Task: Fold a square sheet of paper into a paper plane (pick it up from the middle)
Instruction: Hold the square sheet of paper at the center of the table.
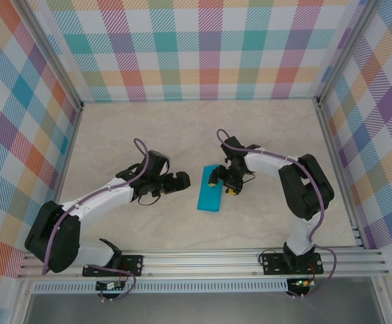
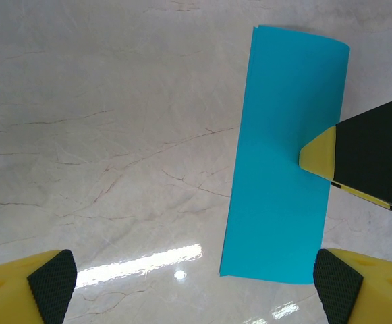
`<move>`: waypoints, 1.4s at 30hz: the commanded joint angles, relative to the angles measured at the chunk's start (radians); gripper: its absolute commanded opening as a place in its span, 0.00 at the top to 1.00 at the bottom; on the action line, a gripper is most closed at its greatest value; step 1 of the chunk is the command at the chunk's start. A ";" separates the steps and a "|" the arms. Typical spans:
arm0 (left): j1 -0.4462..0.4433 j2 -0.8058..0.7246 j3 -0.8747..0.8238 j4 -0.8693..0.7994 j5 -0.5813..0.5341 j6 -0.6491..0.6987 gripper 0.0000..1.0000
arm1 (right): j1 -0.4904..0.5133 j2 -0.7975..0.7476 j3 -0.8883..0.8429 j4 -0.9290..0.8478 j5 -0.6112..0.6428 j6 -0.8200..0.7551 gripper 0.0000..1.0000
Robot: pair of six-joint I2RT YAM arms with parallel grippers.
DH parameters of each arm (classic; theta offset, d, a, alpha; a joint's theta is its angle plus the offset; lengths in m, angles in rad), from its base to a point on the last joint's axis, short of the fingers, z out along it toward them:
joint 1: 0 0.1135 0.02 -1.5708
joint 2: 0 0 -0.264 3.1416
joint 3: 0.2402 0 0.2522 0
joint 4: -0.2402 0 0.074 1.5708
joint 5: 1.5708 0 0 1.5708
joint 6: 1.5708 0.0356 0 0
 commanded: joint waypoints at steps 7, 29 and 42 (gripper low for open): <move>-0.020 0.006 0.019 0.014 -0.006 -0.004 0.08 | 0.031 0.116 0.013 -0.064 0.134 -0.020 0.29; -0.029 0.069 0.055 0.053 0.036 -0.017 0.52 | 0.033 0.145 0.008 -0.084 0.188 -0.009 0.30; -0.076 0.248 0.171 0.081 0.059 -0.042 0.80 | 0.032 0.157 -0.003 -0.079 0.205 0.006 0.30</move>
